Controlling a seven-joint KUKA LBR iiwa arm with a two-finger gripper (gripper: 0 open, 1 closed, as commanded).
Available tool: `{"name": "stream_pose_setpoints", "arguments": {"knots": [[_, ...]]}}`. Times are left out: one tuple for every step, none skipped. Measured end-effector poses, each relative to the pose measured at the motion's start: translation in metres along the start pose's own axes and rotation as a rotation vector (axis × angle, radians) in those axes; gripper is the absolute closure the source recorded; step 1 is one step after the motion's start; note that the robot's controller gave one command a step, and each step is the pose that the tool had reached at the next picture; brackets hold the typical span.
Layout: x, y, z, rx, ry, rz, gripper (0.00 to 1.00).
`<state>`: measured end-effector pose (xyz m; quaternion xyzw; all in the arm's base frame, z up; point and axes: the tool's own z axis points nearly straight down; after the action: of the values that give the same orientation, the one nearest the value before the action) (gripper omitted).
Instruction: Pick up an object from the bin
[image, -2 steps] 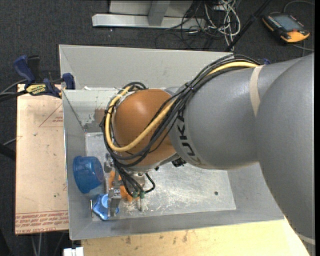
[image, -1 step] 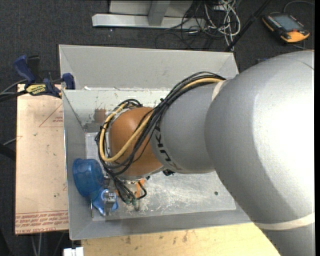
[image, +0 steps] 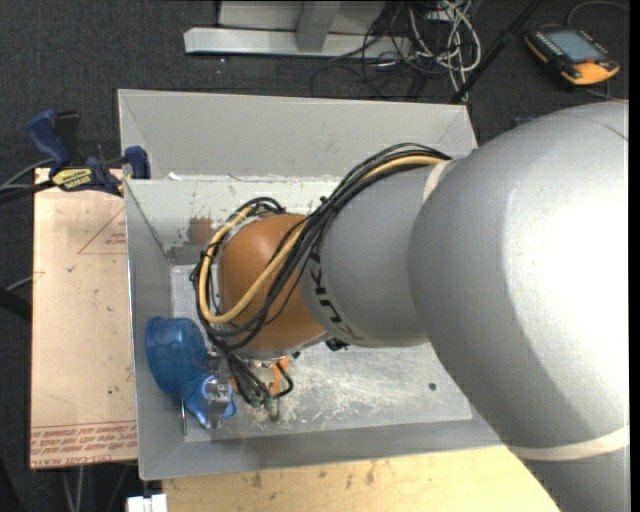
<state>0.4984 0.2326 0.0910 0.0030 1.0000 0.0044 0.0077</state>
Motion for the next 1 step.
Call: {"name": "stream_pose_setpoints", "arguments": {"knots": [[0.0015, -0.0009, -0.0042, 0.0, -0.007, -0.003, 1.0]]}}
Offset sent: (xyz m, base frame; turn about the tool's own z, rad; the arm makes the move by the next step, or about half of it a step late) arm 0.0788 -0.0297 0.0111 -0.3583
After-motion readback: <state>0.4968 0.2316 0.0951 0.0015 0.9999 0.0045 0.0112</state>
